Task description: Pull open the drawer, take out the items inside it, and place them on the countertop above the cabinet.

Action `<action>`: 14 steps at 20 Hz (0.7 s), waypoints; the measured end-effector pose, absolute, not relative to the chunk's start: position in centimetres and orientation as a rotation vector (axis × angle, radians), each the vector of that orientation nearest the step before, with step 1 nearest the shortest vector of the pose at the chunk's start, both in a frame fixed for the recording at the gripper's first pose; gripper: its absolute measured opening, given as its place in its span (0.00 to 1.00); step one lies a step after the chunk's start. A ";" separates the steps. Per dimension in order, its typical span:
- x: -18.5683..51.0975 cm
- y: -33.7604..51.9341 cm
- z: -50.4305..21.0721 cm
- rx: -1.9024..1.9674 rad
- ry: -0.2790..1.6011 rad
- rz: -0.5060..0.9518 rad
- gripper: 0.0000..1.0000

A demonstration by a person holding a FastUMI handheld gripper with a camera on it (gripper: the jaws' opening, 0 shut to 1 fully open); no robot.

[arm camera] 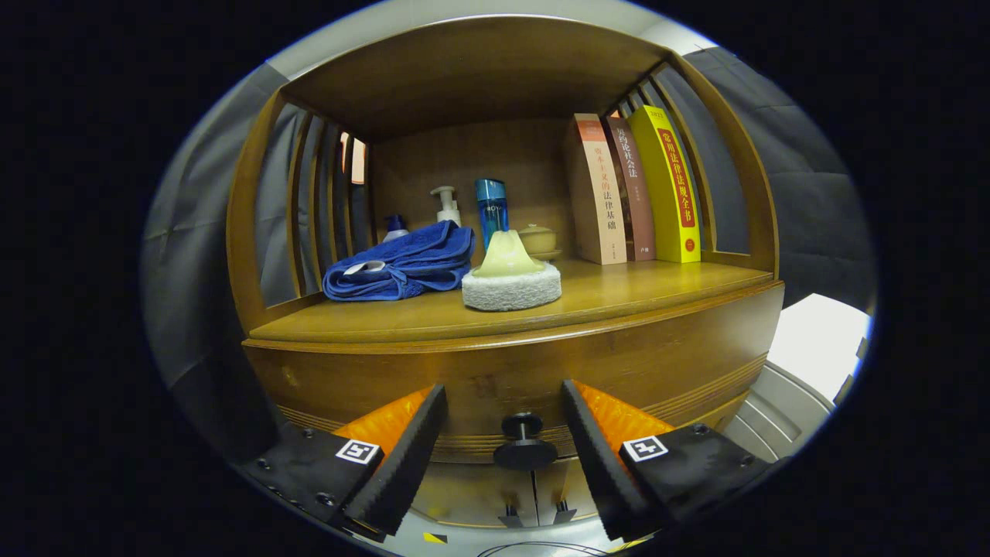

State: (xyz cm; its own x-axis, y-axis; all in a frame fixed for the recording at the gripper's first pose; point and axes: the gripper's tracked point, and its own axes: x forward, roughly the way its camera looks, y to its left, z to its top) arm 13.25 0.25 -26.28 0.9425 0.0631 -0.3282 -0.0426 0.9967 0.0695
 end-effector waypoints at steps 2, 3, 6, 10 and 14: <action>13.2 0.2 -26.3 0.047 0.333 0.058 0.99; 13.1 0.2 -26.4 0.046 0.334 0.058 0.99; 13.0 -0.6 -26.1 0.060 0.341 0.020 0.98; 11.0 -1.3 -22.9 0.067 0.305 -0.004 0.97; 7.6 -1.2 -19.7 0.067 0.282 -0.001 0.96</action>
